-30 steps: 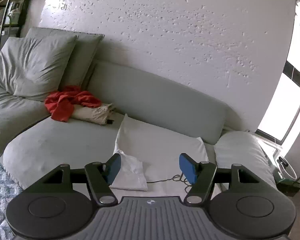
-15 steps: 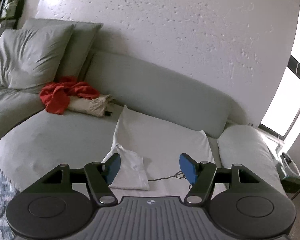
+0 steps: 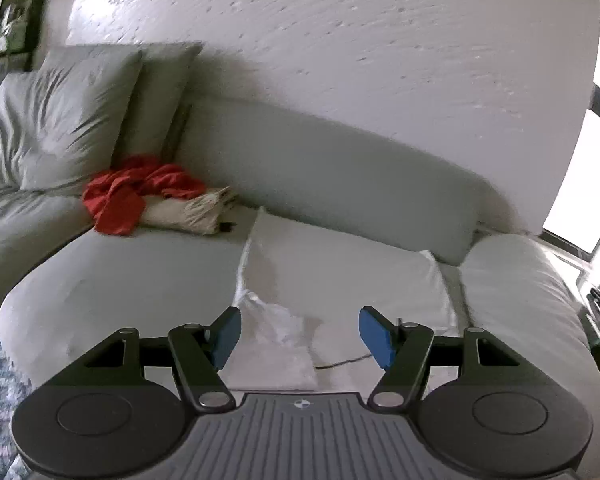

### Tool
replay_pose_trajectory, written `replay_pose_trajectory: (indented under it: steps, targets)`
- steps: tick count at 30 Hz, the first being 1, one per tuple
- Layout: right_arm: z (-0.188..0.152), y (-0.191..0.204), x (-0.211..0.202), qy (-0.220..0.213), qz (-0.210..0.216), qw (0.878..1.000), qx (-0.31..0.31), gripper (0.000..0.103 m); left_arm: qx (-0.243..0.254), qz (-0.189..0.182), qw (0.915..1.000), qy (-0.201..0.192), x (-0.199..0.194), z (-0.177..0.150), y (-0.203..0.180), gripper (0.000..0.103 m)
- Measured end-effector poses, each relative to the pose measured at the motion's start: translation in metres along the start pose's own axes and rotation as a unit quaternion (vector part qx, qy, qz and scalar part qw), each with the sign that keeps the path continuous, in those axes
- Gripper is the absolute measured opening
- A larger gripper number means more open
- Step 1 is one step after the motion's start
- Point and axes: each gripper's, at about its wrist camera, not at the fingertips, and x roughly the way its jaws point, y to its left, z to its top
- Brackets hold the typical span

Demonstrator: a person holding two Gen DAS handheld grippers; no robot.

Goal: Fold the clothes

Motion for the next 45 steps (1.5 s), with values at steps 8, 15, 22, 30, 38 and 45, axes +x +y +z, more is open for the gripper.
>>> replay_pose_trajectory:
  steps: [8, 15, 22, 30, 38, 45]
  targets:
    - [-0.002, 0.014, 0.112, -0.042, -0.227, 0.913, -0.335, 0.082, -0.027, 0.008, 0.9985, 0.046, 0.078, 0.060, 0.041, 0.063]
    - [0.017, -0.062, 0.222, 0.125, -0.283, 0.900, -0.308, 0.073, -0.003, 0.008, 0.9984, 0.055, 0.179, 0.111, 0.037, 0.063]
    - [0.025, -0.151, 0.326, 0.206, -0.332, 0.879, -0.272, 0.084, 0.024, 0.009, 0.9985, 0.049, 0.299, 0.139, 0.043, 0.063]
    - [0.033, -0.302, 0.418, 0.281, -0.342, 0.892, -0.096, 0.069, -0.018, 0.029, 0.9938, 0.106, 0.449, 0.134, 0.070, 0.058]
    - [0.052, -0.359, 0.455, 0.248, -0.304, 0.915, -0.099, 0.047, 0.003, -0.005, 0.9935, 0.114, 0.504, 0.128, 0.077, 0.042]
    - [0.041, -0.364, 0.489, 0.291, -0.294, 0.892, -0.183, 0.034, 0.052, -0.019, 0.9919, 0.114, 0.520, 0.139, 0.059, 0.034]
